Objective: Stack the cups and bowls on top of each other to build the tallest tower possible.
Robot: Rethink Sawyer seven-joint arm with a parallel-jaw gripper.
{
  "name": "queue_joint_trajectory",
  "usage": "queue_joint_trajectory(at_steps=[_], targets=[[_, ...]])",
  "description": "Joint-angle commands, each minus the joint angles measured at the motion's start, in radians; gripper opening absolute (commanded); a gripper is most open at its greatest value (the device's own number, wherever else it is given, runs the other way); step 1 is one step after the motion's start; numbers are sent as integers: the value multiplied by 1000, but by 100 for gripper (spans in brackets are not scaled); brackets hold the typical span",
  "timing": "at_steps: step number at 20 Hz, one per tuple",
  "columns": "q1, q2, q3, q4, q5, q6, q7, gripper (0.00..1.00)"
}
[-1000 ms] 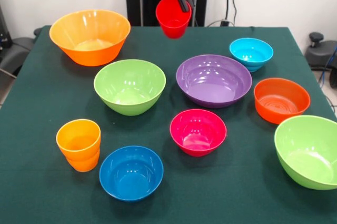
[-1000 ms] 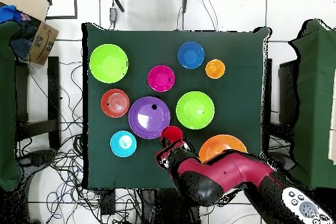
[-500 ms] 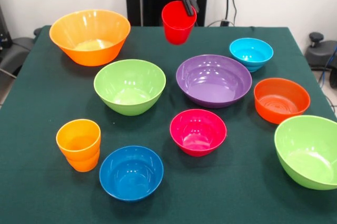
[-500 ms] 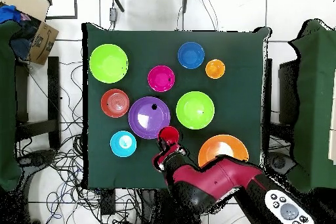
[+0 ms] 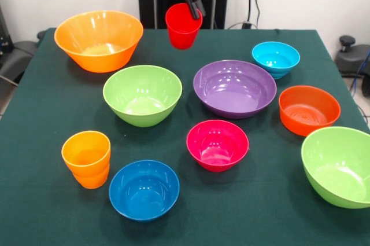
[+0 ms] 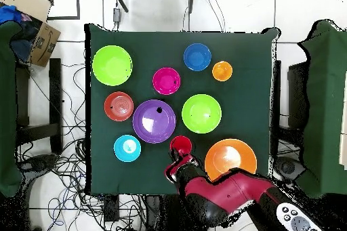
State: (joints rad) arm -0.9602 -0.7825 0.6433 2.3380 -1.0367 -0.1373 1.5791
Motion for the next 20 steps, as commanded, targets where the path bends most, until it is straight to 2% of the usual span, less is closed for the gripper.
queue_joint_trajectory(at_steps=[1, 6, 10, 14, 20], targets=[[56, 104, -100, -93, -118, -70, 55, 0], [92, 156, -176, -124, -133, -146, 45, 0], [95, 187, -182, -134, -144, -168, 52, 0], [124, 215, -241, -158, -140, -227, 33, 0], [138, 232, -264, -175, -152, -254, 39, 0]])
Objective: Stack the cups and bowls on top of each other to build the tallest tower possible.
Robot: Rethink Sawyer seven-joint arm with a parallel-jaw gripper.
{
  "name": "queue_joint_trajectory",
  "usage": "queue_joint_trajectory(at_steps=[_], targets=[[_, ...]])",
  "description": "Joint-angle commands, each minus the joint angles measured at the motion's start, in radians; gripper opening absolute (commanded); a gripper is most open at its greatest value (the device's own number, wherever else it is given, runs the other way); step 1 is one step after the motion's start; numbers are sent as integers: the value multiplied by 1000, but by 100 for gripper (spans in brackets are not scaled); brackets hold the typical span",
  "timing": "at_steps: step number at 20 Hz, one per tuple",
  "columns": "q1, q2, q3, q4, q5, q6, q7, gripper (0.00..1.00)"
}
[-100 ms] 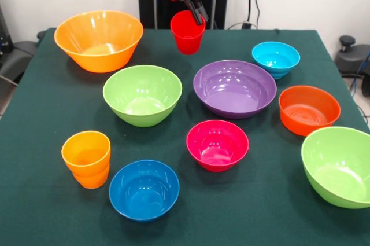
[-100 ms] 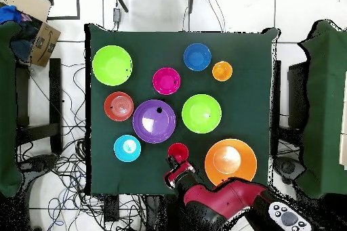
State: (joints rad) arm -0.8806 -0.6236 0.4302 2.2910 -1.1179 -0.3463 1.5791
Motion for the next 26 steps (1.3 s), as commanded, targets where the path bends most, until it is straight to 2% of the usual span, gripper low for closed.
queue_joint_trajectory(at_steps=[1, 12, 26], targets=[[61, 76, -55, -130, -72, -50, 40, 0], [110, 133, -144, -176, -60, -151, -4, 0], [171, 135, -207, -196, -45, -216, 11, 0]])
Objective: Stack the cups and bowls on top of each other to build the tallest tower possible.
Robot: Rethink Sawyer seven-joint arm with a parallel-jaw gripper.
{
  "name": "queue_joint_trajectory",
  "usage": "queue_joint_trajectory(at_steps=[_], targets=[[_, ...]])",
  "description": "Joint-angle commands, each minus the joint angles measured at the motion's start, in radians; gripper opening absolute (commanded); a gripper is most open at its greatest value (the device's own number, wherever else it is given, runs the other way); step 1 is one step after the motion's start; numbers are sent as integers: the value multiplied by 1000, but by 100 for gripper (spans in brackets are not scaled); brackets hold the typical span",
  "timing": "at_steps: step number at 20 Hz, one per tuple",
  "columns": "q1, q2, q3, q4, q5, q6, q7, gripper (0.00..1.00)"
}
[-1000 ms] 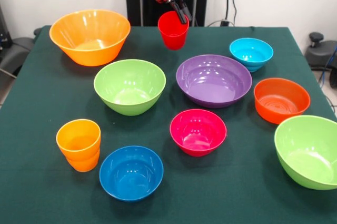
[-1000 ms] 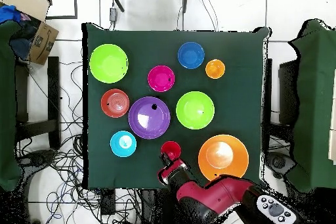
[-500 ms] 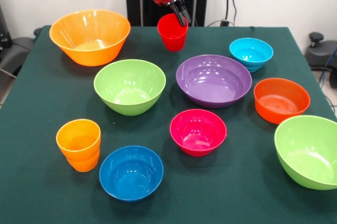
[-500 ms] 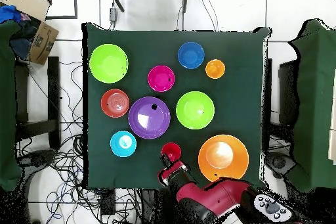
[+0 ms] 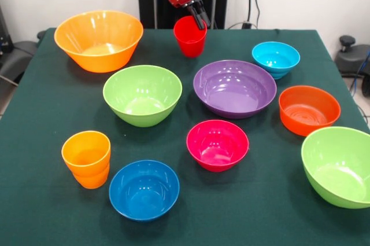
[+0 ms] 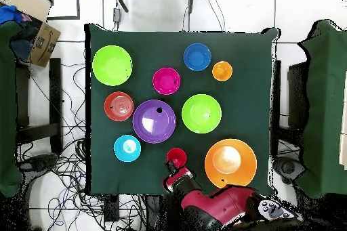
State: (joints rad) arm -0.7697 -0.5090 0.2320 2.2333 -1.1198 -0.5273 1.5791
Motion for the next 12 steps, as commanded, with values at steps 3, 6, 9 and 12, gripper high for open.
queue_joint_trajectory(at_steps=[3, 6, 9, 12], targets=[[74, 22, -28, -142, -29, -59, 4, 0], [93, 9, -51, -138, -2, -102, -6, 0], [112, -33, -57, -120, 19, -125, 11, 0], [125, -54, -63, -113, 37, -156, 17, 0]])
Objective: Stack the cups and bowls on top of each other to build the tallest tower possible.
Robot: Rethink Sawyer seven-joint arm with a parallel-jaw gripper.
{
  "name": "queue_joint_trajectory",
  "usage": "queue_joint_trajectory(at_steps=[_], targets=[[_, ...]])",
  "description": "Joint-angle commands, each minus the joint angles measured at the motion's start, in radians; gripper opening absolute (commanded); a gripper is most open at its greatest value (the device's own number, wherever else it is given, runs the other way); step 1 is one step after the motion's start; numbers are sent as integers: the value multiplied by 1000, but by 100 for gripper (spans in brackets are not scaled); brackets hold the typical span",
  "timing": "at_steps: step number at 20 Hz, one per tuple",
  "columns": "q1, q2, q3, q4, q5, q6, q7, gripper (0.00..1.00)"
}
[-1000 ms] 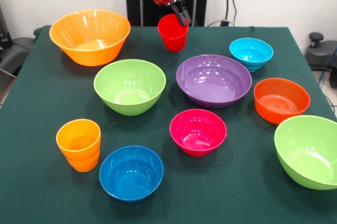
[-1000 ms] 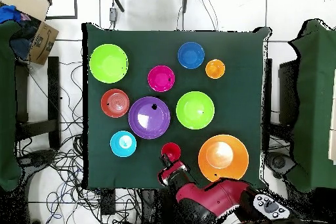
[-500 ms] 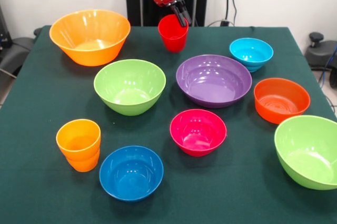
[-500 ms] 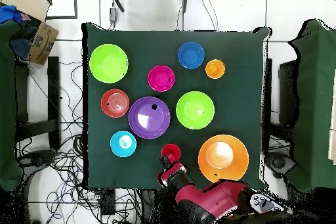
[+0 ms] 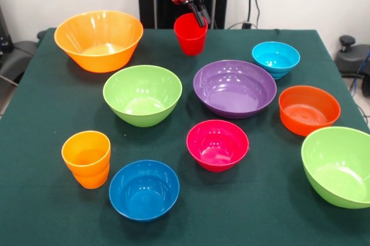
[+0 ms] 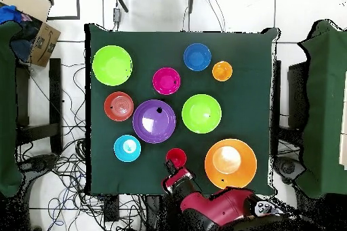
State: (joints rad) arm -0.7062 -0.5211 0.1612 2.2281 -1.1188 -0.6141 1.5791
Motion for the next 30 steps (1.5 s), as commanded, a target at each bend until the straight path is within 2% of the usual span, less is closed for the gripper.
queue_joint_trajectory(at_steps=[1, 12, 21, 30], targets=[[67, -39, 2, -111, 43, -85, 12, 0], [147, -9, -76, -140, 120, -221, -30, 0], [171, 55, -98, -239, 103, -226, 3, 0], [238, 60, -107, -298, 132, -190, 31, 0]])
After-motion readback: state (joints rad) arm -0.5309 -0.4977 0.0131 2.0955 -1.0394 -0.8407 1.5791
